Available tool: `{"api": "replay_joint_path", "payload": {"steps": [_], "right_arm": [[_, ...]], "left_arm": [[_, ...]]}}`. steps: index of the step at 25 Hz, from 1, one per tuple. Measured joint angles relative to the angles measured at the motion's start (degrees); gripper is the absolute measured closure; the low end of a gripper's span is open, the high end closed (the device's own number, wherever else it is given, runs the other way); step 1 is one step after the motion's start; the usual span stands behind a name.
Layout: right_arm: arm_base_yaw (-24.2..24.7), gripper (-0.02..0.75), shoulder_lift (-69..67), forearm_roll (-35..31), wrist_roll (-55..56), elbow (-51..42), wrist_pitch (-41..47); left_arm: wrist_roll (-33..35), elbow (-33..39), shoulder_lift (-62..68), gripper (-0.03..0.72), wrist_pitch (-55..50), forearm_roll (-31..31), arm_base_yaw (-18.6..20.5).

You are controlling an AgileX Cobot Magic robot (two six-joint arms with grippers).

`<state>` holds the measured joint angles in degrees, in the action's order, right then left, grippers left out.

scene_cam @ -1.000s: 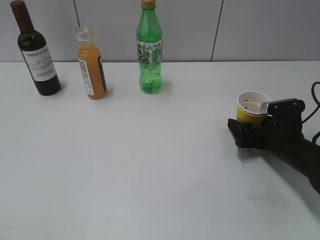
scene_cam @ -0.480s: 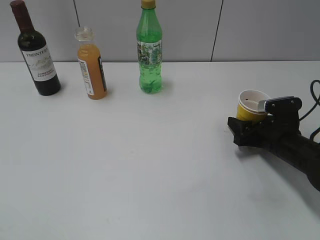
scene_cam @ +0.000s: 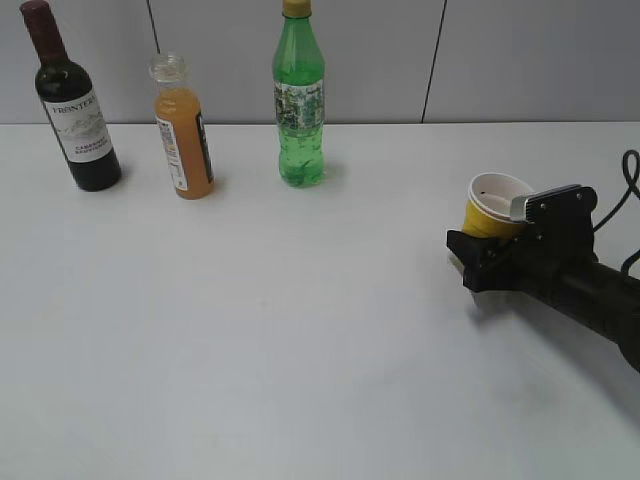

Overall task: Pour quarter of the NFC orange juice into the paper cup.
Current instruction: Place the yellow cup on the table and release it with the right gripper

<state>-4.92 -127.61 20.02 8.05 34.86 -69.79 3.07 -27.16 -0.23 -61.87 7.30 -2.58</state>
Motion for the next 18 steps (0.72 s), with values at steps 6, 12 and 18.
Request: {"api": "replay_joint_path", "payload": {"steps": [6,12,18], "right_arm": [[0.00,0.262,1.93,11.64,-1.07,1.58,0.00],[-2.19,0.262,1.98,26.67,2.76,8.49,0.12],[-11.49,0.263,2.03,33.87,7.89,17.97,7.68]], "left_arm": [[0.00,0.00,0.00,0.104,0.00,0.00,0.00],[0.00,0.00,0.00,0.104,0.00,0.00,0.00],[0.00,0.00,0.00,0.104,0.00,0.00,0.00]]}}
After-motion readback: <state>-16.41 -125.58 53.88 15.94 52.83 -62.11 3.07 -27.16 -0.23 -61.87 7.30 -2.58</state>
